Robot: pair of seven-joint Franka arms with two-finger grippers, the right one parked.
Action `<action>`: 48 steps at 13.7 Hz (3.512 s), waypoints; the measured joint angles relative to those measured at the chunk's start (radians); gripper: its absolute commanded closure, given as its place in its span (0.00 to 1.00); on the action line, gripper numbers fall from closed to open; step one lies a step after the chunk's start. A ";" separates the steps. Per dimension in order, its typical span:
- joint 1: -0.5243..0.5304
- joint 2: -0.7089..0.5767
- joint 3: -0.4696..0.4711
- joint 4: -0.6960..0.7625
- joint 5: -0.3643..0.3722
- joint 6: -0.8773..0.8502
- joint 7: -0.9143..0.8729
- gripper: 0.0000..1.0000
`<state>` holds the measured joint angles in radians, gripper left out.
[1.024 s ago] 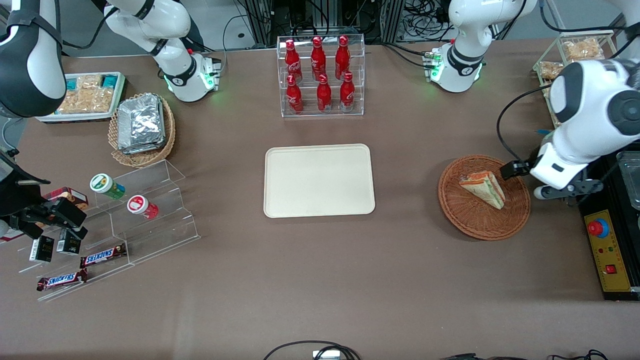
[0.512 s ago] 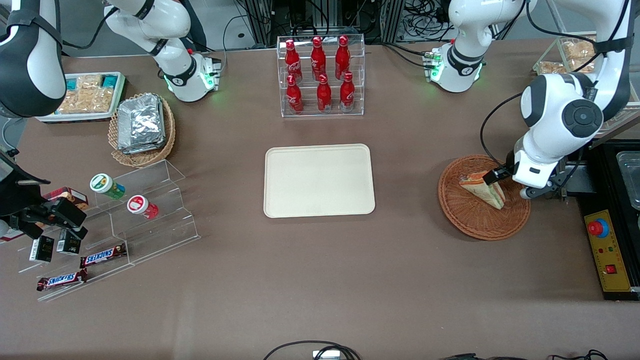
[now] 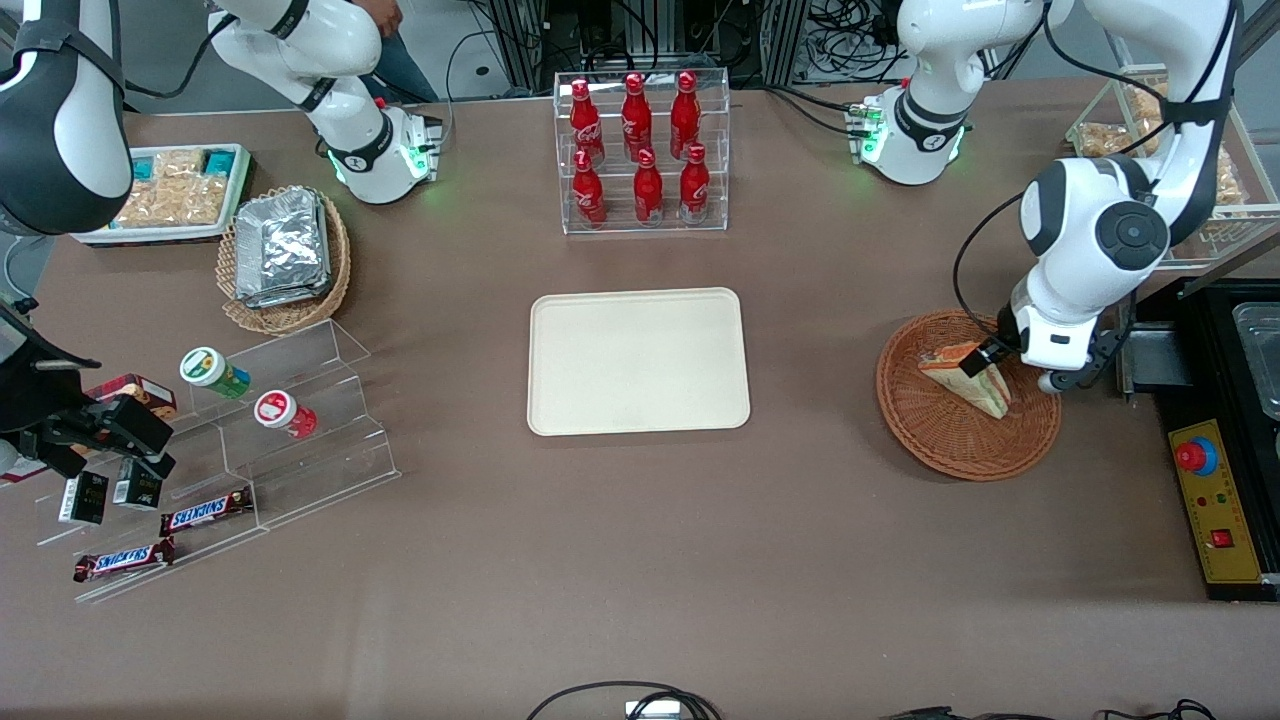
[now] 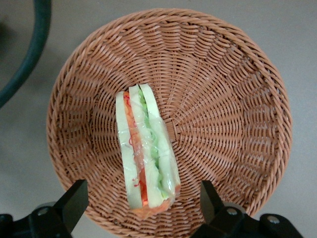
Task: Place sandwich from basket to tray
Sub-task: 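Close the left gripper on the wrapped sandwich wedge, then lift the sandwich and carry it toward the cream tray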
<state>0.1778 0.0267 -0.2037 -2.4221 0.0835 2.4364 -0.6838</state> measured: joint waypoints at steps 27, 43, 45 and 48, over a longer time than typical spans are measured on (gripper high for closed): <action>-0.018 -0.038 -0.149 0.276 0.020 -0.359 -0.089 1.00; -0.205 0.215 -0.487 0.463 0.143 -0.319 -0.028 1.00; -0.256 0.273 -0.487 0.463 0.165 -0.285 -0.029 1.00; -0.312 0.348 -0.487 0.463 0.201 -0.240 -0.047 1.00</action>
<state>-0.1344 0.3750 -0.6911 -1.9588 0.2849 2.1964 -0.7313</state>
